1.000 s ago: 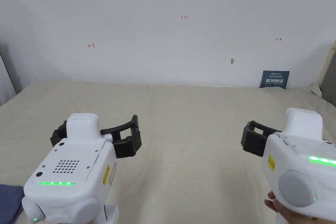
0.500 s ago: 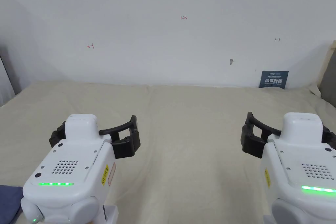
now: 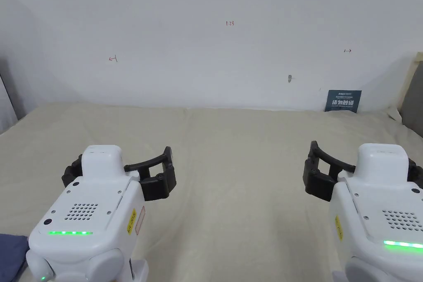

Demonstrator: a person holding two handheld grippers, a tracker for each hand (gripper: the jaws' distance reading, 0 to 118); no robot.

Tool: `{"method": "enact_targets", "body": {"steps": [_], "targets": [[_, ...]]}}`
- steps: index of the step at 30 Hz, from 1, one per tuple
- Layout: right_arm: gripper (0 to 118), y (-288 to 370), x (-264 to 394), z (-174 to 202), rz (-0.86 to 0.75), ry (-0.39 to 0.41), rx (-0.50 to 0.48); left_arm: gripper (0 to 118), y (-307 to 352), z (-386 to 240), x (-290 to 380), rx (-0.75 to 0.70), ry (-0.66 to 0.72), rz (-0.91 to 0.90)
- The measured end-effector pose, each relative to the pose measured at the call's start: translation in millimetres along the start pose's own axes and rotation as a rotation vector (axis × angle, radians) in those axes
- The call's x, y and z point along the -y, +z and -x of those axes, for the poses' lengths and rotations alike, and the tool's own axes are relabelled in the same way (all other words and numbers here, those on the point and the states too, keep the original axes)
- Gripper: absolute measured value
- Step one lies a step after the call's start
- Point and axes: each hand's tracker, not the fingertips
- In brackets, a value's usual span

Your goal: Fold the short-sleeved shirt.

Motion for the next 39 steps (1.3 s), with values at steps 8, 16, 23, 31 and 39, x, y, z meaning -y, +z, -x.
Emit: {"method": "enact_targets", "body": {"steps": [8, 16, 23, 31, 39], "targets": [[101, 1.1, -1.1, -0.2, -0.002, -0.007, -0.013, 118, -1.3, 1.7, 0.7, 0.0, -0.002, 0.004], [101, -2.1, 0.3, -1.7, 0.001, -0.005, -0.006, 118, -2.6, 3.3, 0.7, -0.004, -0.002, 0.005], [101, -3.1, 0.9, -2.4, 0.002, -0.004, -0.012, 118, -2.7, 4.7, -0.2, -0.009, -0.007, 0.005], [101, -3.0, 1.0, -0.7, 0.001, -0.004, -0.019, 118, -1.7, 5.4, -1.2, -0.014, -0.008, 0.003], [102, -1.8, 2.0, 0.0, 0.006, -0.006, -0.03, 118, -1.0, 4.6, -1.2, -0.01, -0.009, 0.007]]}}
